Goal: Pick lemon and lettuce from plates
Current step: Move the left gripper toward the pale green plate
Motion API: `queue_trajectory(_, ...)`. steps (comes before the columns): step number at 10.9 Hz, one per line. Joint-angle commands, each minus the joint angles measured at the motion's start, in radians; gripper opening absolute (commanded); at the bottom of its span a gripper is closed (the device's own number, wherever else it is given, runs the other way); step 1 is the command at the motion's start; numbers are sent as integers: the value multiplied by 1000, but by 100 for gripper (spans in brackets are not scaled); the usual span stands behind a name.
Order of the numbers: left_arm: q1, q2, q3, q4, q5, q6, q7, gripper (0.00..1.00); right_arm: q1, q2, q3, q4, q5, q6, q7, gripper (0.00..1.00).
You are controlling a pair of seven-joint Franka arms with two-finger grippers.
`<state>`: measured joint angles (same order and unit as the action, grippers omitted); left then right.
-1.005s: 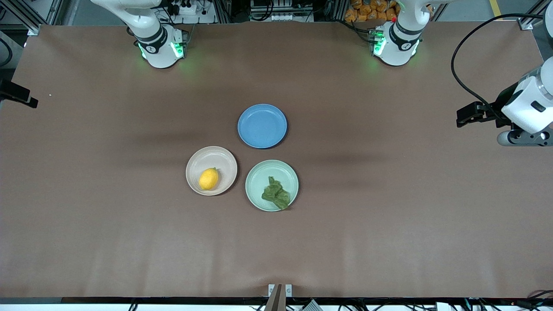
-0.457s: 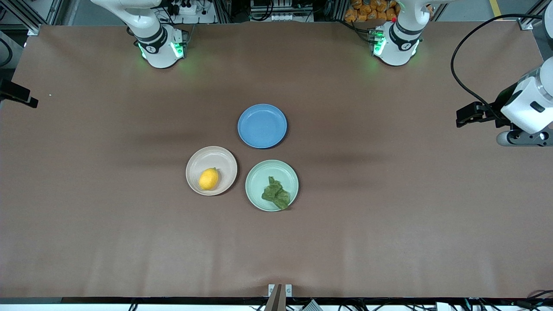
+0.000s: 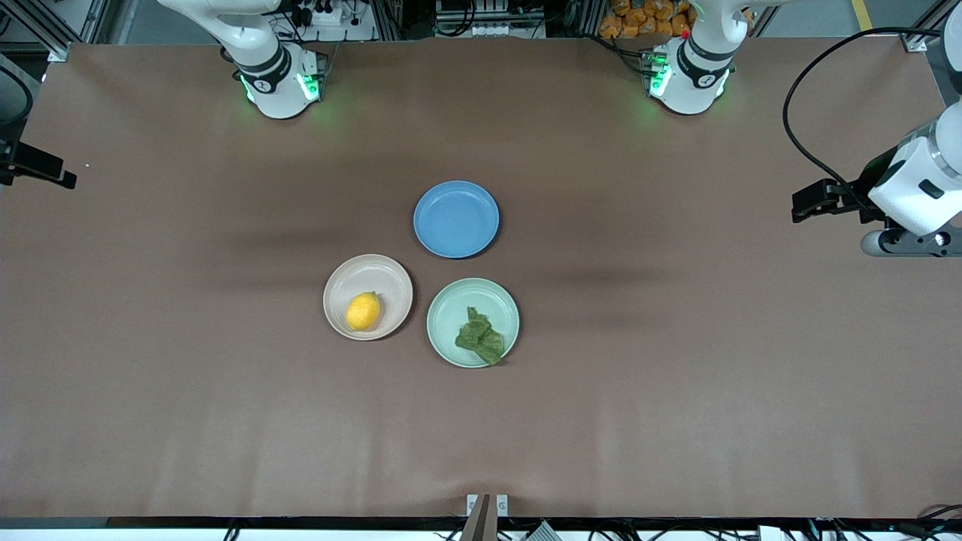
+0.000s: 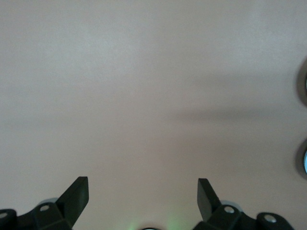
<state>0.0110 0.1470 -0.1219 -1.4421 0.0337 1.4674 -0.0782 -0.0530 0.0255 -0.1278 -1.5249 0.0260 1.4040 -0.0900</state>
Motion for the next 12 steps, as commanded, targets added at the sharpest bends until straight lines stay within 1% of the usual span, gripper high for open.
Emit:
queue_trajectory(1, -17, 19, -2, -4, 2, 25, 3, 100, -13, -9, 8, -47, 3, 18, 6, 100)
queue_trajectory(4, -57, 78, -16, -3, 0, 40, -26, 100, -10, -10, 8, -103, 5, 70, 16, 100)
queue_trajectory(6, -112, 118, -22, -1, 0, 65, -93, 100, -4, -10, 10, -124, 5, 95, 16, 100)
queue_trajectory(9, -166, 206, -22, 0, -43, 122, -198, 100, 4, -10, 14, -170, 3, 144, 39, 100)
queue_trajectory(12, -259, 285, -22, 2, -51, 209, -337, 100, 51, -12, 14, -227, 3, 213, 107, 100)
